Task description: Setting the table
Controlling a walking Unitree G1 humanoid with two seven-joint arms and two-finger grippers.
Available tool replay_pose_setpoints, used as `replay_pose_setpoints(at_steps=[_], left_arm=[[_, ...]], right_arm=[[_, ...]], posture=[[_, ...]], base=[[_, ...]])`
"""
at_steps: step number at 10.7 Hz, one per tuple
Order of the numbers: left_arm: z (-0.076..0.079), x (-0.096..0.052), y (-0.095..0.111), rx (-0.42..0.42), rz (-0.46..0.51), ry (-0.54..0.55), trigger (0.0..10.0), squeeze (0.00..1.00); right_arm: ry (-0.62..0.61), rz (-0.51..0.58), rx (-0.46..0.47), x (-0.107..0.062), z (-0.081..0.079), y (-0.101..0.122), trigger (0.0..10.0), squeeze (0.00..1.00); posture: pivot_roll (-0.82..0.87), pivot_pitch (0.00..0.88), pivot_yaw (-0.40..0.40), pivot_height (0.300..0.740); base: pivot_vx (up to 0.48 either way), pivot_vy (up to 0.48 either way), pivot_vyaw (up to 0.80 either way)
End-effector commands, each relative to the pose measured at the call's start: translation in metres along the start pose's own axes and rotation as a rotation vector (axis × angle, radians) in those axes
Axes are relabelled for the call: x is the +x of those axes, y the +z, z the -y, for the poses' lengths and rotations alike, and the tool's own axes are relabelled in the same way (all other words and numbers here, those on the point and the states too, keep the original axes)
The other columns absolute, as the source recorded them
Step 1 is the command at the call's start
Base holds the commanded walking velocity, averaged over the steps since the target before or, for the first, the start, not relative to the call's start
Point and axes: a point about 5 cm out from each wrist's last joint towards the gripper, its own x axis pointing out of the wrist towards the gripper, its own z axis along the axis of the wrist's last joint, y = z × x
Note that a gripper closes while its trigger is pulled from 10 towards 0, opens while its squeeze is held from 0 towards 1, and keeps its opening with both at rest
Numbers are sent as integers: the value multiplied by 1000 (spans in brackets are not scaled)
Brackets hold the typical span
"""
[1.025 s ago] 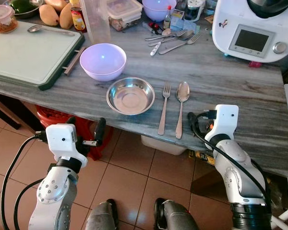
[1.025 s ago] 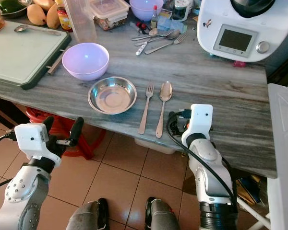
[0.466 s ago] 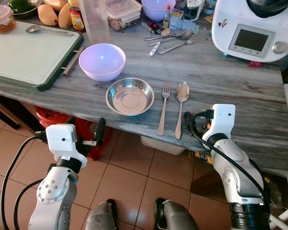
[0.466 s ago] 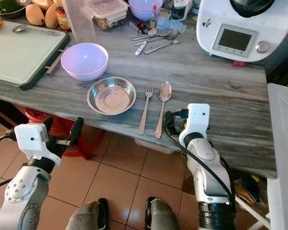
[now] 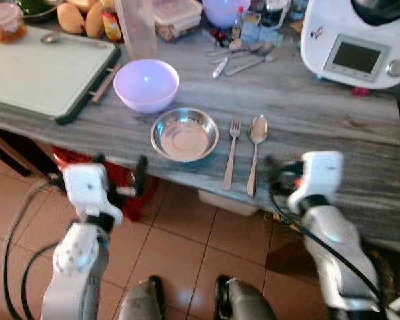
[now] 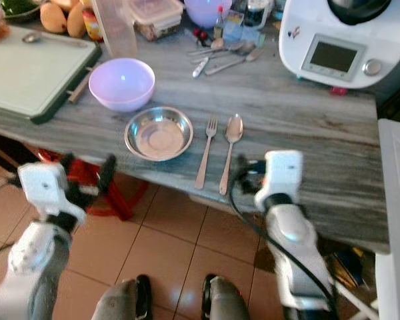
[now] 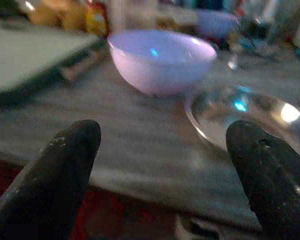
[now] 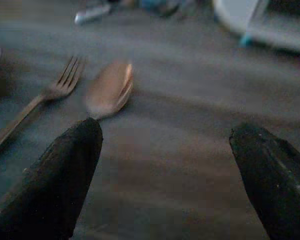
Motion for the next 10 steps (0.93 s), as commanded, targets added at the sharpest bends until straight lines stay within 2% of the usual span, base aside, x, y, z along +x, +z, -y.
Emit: replay_pose_setpoints(at_steps=[1, 2, 5, 10], left_arm=[[-4, -1, 2, 27, 15, 34, 10000, 0], [-4, 4, 3, 23, 30, 39, 10000, 0], [4, 19, 3, 26, 60, 49, 10000, 0], [4, 19, 3, 26, 60, 49, 10000, 0]], right_arm=[[-28, 46, -16, -3, 4, 6, 10000, 0], [-27, 90, -110, 1, 1, 12, 10000, 0], [-49, 161, -150, 10, -2, 21, 10000, 0], [-49, 161, -150, 10, -2, 21, 10000, 0]], posture=[[17, 151, -19, 740], [5, 121, -21, 740], [-16, 69, -11, 740], [-16, 69, -11, 740]], base=[[0, 0, 0], [0, 0, 0], [0, 0, 0], [0, 0, 0]])
